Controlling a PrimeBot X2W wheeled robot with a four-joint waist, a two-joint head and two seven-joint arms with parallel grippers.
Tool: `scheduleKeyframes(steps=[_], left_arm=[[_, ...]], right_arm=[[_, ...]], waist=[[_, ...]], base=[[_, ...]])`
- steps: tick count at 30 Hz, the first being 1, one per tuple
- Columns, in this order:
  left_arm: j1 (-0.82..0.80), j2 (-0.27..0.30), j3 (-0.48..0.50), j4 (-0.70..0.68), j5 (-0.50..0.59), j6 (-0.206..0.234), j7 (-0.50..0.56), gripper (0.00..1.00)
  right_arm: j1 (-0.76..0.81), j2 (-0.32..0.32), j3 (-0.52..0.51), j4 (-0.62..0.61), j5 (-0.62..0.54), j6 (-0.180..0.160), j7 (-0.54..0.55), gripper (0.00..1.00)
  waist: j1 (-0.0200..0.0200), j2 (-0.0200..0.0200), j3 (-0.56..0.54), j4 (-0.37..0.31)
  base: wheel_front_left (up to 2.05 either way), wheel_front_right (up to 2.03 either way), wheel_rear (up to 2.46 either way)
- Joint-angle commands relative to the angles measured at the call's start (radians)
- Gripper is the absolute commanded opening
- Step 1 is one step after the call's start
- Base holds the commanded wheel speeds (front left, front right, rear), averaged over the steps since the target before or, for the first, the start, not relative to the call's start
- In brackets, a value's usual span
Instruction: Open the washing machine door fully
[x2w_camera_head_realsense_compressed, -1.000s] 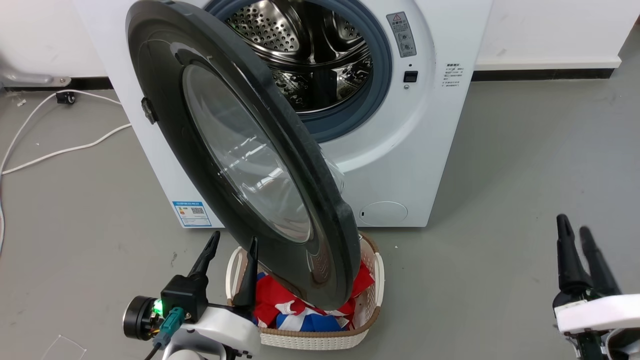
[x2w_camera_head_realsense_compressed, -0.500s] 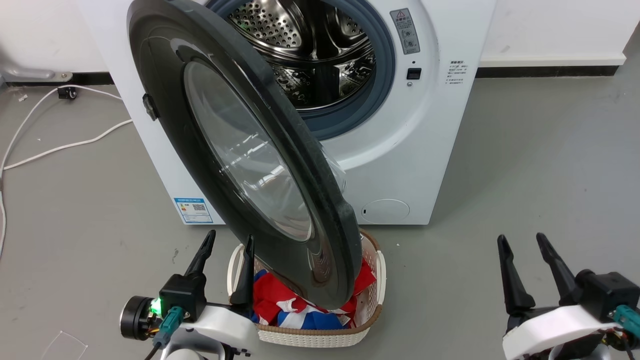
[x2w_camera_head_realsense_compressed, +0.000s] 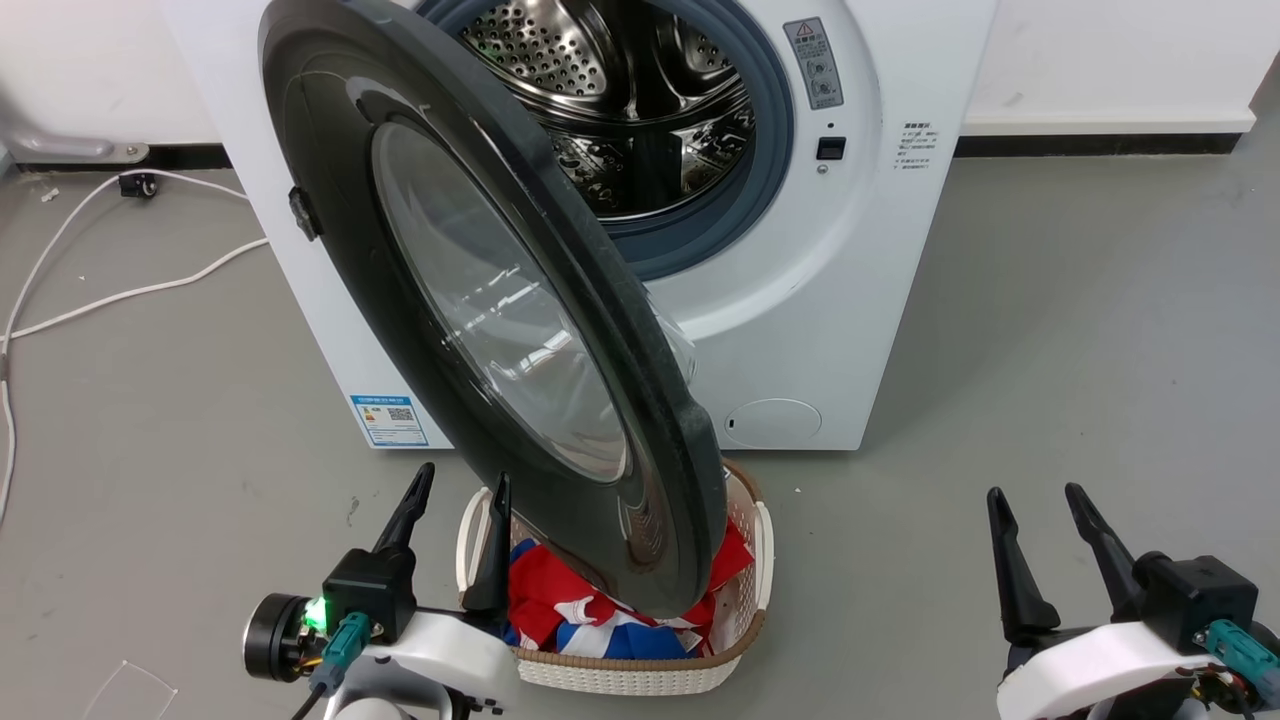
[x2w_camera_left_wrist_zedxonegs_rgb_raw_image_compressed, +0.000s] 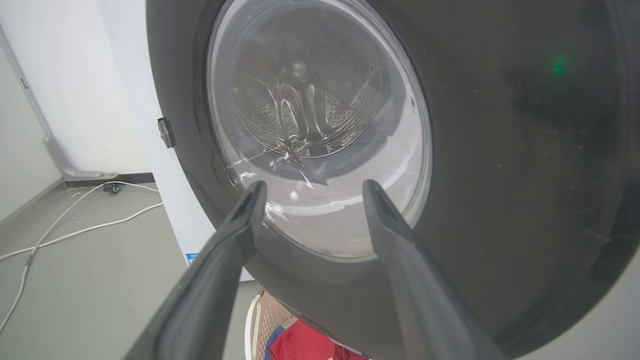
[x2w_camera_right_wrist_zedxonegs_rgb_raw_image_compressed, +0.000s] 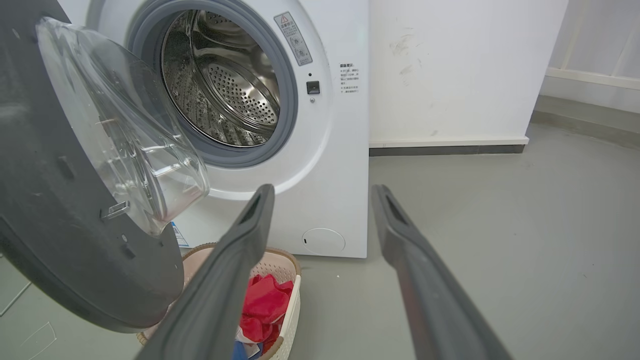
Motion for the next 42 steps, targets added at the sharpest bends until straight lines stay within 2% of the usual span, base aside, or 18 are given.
scheduleKeyframes(steps=[1,2,3,4,5,14,18,21,25,32,38,42], left_arm=[[-0.004,-0.002,0.002,0.003,-0.001,0.004,-0.003,1.00],[-0.005,-0.002,0.002,0.004,-0.004,0.003,-0.003,0.80],[-0.007,-0.002,0.002,0.005,-0.005,0.003,-0.003,0.39],[-0.007,-0.002,0.001,0.006,-0.007,0.001,-0.003,0.04],[-0.008,-0.001,0.001,0.007,-0.008,0.000,-0.003,0.00],[-0.023,-0.004,-0.005,0.005,-0.028,-0.004,0.007,0.00],[-0.035,-0.005,-0.005,-0.043,-0.036,0.003,0.023,0.00],[-0.052,-0.007,-0.003,-0.119,-0.038,0.017,0.030,0.00],[-0.075,-0.007,-0.012,-0.290,-0.012,0.033,0.013,0.00],[-0.144,-0.014,-0.049,-0.553,0.010,0.036,0.003,0.00],[-0.217,-0.021,-0.141,-0.683,0.010,0.016,0.015,0.00],[-0.243,-0.026,-0.242,-0.703,-0.024,-0.010,0.080,0.00]], right_arm=[[0.010,0.005,0.003,0.004,-0.005,0.000,-0.002,1.00],[0.010,0.005,0.003,0.003,-0.006,0.000,-0.003,1.00],[0.010,0.005,0.005,0.004,-0.007,0.000,-0.002,1.00],[0.009,0.005,0.005,0.004,-0.005,0.000,0.000,1.00],[0.009,0.006,0.006,0.004,-0.006,0.000,0.000,1.00],[-0.006,0.007,-0.003,0.005,0.000,0.000,0.003,1.00],[-0.014,0.007,-0.007,0.005,-0.004,0.000,0.000,1.00],[-0.015,0.007,-0.009,0.006,-0.003,0.000,-0.001,1.00],[-0.014,0.007,-0.015,0.003,0.003,0.000,-0.009,1.00],[-0.012,0.007,-0.020,0.007,0.008,0.000,-0.014,1.00],[-0.015,0.007,-0.025,0.006,0.010,0.000,-0.016,1.00],[-0.010,0.007,-0.030,0.011,0.013,0.000,-0.014,1.00]], waist=[[0.0000,-0.0001,0.000,-0.001],[0.0000,-0.0001,0.000,-0.002],[0.0000,-0.0001,0.000,-0.003],[0.0000,-0.0001,0.000,-0.003],[0.0000,-0.0001,0.000,-0.004],[0.0000,-0.0001,0.009,-0.008],[0.0000,-0.0001,0.015,-0.006],[0.0000,-0.0001,0.017,-0.003],[0.0000,-0.0001,0.019,0.000],[0.0000,-0.0001,0.014,0.000],[0.0000,-0.0001,0.016,-0.004],[0.0000,-0.0001,0.017,-0.007]], base=[[0.00,0.00,0.00],[0.00,0.00,0.00],[0.00,0.00,0.00],[0.00,0.00,0.00],[0.00,0.00,0.00],[0.00,0.00,0.00],[0.00,0.00,0.00],[0.00,0.00,0.00],[0.00,0.00,0.00],[0.00,0.00,0.00],[0.00,0.00,0.00],[0.00,0.00,0.00]])
